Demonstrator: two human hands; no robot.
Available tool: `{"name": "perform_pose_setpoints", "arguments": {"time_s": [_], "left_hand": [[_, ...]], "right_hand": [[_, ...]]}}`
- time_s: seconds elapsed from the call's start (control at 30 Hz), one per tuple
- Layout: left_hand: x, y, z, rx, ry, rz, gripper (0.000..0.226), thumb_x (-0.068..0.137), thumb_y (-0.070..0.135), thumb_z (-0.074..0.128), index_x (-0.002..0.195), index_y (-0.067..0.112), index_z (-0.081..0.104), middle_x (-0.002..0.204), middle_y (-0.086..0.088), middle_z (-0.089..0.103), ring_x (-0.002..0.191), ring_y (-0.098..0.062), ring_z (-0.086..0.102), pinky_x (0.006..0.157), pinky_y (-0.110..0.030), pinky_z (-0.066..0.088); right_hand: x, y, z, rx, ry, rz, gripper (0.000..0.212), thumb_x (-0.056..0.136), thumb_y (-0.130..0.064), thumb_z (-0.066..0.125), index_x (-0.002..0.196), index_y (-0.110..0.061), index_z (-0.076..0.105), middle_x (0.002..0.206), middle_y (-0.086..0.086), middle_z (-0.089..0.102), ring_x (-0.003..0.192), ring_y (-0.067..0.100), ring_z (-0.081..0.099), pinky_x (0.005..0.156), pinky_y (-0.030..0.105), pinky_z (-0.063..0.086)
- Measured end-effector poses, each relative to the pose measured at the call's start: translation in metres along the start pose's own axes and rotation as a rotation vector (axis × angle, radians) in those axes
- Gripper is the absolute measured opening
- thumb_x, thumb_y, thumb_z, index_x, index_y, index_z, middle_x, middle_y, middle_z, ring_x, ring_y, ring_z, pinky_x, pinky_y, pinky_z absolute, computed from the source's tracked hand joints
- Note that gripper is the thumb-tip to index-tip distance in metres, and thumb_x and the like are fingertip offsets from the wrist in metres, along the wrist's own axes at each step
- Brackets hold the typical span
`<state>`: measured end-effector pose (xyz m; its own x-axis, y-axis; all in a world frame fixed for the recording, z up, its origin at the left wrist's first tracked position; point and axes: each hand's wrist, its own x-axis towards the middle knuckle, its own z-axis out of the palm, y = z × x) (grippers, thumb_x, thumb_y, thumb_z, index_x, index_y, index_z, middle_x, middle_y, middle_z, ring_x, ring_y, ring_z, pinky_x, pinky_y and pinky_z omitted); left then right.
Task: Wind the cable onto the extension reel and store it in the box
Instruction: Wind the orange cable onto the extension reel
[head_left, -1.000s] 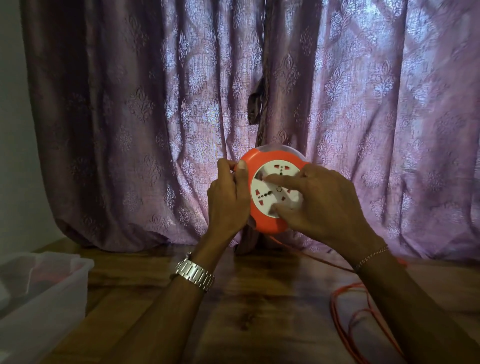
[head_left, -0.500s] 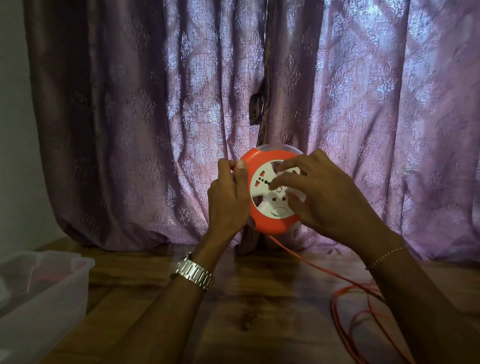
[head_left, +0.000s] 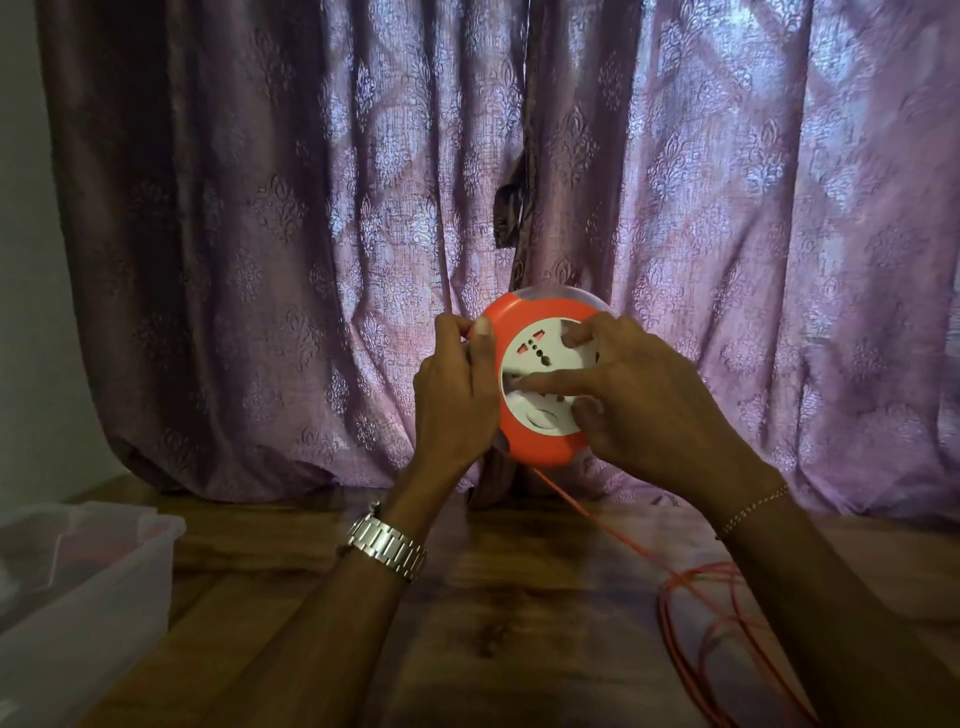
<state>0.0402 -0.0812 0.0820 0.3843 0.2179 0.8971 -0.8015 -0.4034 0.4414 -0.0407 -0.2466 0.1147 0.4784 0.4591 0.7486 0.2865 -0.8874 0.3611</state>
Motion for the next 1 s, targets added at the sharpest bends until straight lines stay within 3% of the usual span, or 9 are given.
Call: {"name": "perform_pose_setpoints", "arguments": {"time_s": [0.07,0.17,0.27,0.4,0.5,0.57,0.6,0.73,1.0], "left_hand": [[0.0,0.0,0.0,-0.002,0.0,-0.008,0.04,0.098,0.059,0.025,0.094,0.024,0.043,0.067,0.007,0.059,0.069,-0.031,0.063,0.061,-0.047,0.05],[0.001,0.001,-0.001,-0.01,-0.001,-0.014,0.04,0.098,0.058,0.026,0.095,0.023,0.044,0.064,0.006,0.057,0.066,-0.03,0.062,0.061,-0.049,0.05],[0.002,0.001,-0.001,-0.012,-0.002,-0.015,0.038,0.099,0.057,0.027,0.095,0.023,0.044,0.062,0.006,0.057,0.064,-0.027,0.062,0.059,-0.05,0.05],[0.003,-0.001,-0.001,-0.018,0.007,-0.015,0.036,0.1,0.056,0.028,0.093,0.024,0.043,0.061,0.005,0.057,0.061,-0.024,0.06,0.057,-0.049,0.05],[0.004,-0.002,-0.002,-0.013,0.016,-0.021,0.036,0.1,0.057,0.027,0.093,0.024,0.043,0.062,0.003,0.058,0.059,-0.023,0.06,0.056,-0.048,0.049],[0.004,-0.003,-0.002,-0.008,0.021,-0.025,0.036,0.1,0.057,0.026,0.093,0.026,0.042,0.062,0.004,0.058,0.059,-0.021,0.06,0.057,-0.047,0.05],[0.004,-0.003,-0.002,-0.01,0.02,-0.022,0.035,0.1,0.056,0.027,0.093,0.026,0.042,0.062,0.004,0.058,0.059,-0.02,0.06,0.056,-0.047,0.05],[0.004,-0.001,-0.001,-0.025,0.013,-0.005,0.033,0.101,0.054,0.027,0.093,0.026,0.042,0.061,0.004,0.056,0.058,-0.022,0.059,0.055,-0.048,0.049],[0.002,0.0,0.0,-0.009,-0.016,0.009,0.045,0.098,0.059,0.025,0.098,0.018,0.044,0.065,0.003,0.058,0.065,-0.032,0.062,0.059,-0.05,0.05]], "right_hand": [[-0.002,-0.002,0.002,-0.007,0.018,0.056,0.053,0.074,-0.035,0.062,0.123,-0.055,0.058,0.109,0.002,0.056,0.096,0.023,0.057,0.068,0.034,0.047],[-0.002,-0.005,0.005,-0.009,0.113,0.166,0.054,0.072,-0.064,0.058,0.125,-0.053,0.057,0.095,0.0,0.062,0.086,0.022,0.063,0.064,0.032,0.048],[-0.001,-0.006,0.01,-0.06,0.186,0.186,0.06,0.073,-0.077,0.055,0.124,-0.047,0.061,0.09,0.0,0.067,0.085,0.023,0.062,0.067,0.033,0.046],[0.002,-0.004,0.009,-0.006,0.217,0.107,0.057,0.078,-0.068,0.063,0.125,-0.034,0.065,0.089,0.005,0.061,0.085,0.027,0.051,0.071,0.04,0.044],[0.003,0.0,0.003,0.08,0.284,-0.028,0.035,0.084,-0.043,0.07,0.113,-0.022,0.071,0.102,0.006,0.062,0.089,0.028,0.05,0.074,0.044,0.045],[0.003,0.003,0.0,0.118,0.258,-0.137,0.02,0.084,-0.019,0.061,0.1,-0.021,0.073,0.116,0.004,0.064,0.095,0.028,0.048,0.077,0.044,0.046],[0.002,0.004,0.0,0.139,0.227,-0.178,0.027,0.081,-0.012,0.053,0.095,-0.023,0.074,0.123,0.004,0.063,0.098,0.027,0.047,0.081,0.042,0.046],[0.002,0.001,0.002,0.08,0.132,-0.23,0.047,0.078,-0.019,0.035,0.093,-0.032,0.078,0.136,0.006,0.059,0.098,0.026,0.049,0.085,0.035,0.043],[0.003,0.0,0.001,0.035,0.012,-0.133,0.05,0.082,-0.026,0.033,0.103,-0.042,0.075,0.134,0.007,0.056,0.107,0.029,0.048,0.091,0.04,0.042]]}}
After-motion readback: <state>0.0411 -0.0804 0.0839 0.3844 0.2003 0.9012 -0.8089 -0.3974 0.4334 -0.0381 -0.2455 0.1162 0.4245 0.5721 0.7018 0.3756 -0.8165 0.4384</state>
